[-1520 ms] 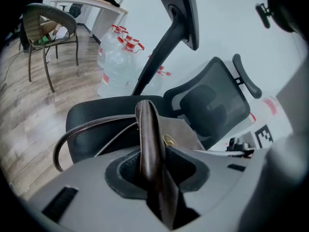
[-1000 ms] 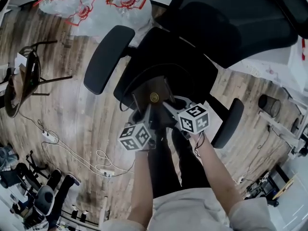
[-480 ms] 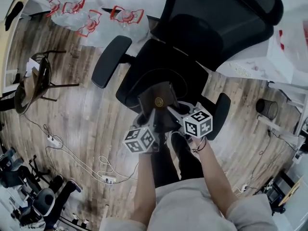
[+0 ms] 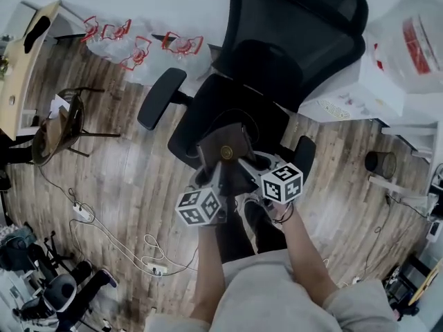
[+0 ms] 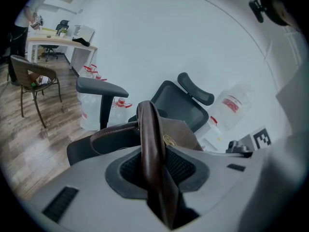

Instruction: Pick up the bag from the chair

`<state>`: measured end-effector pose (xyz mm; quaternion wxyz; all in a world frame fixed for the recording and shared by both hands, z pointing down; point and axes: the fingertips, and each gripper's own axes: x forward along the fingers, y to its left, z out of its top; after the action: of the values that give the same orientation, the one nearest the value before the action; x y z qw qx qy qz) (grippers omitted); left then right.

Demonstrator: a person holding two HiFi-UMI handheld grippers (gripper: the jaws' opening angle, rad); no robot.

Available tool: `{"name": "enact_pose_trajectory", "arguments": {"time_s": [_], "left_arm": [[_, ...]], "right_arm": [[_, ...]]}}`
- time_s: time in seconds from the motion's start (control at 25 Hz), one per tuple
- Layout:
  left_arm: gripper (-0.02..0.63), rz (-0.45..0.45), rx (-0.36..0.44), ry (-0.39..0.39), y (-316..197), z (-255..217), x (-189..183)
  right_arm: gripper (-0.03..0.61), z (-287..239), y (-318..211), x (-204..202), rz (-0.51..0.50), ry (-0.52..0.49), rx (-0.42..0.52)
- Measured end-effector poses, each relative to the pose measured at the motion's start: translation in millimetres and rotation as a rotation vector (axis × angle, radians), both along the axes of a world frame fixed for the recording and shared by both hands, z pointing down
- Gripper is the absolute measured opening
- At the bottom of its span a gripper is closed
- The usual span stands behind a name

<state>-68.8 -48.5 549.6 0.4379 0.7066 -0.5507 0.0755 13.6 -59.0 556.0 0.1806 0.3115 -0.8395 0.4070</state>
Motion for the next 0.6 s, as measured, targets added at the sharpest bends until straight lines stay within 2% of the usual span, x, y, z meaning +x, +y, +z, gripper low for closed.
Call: {"name": "enact_pose_trajectory", "arguments": {"time_s": [0.6], "left_arm": [[0.103,0.014,0.123,-0.054,13.3,-86.5,28.0]], "right_arm": [[0.127,-83.9,13.9,27.9,0.019,-0.056,0.122]]}}
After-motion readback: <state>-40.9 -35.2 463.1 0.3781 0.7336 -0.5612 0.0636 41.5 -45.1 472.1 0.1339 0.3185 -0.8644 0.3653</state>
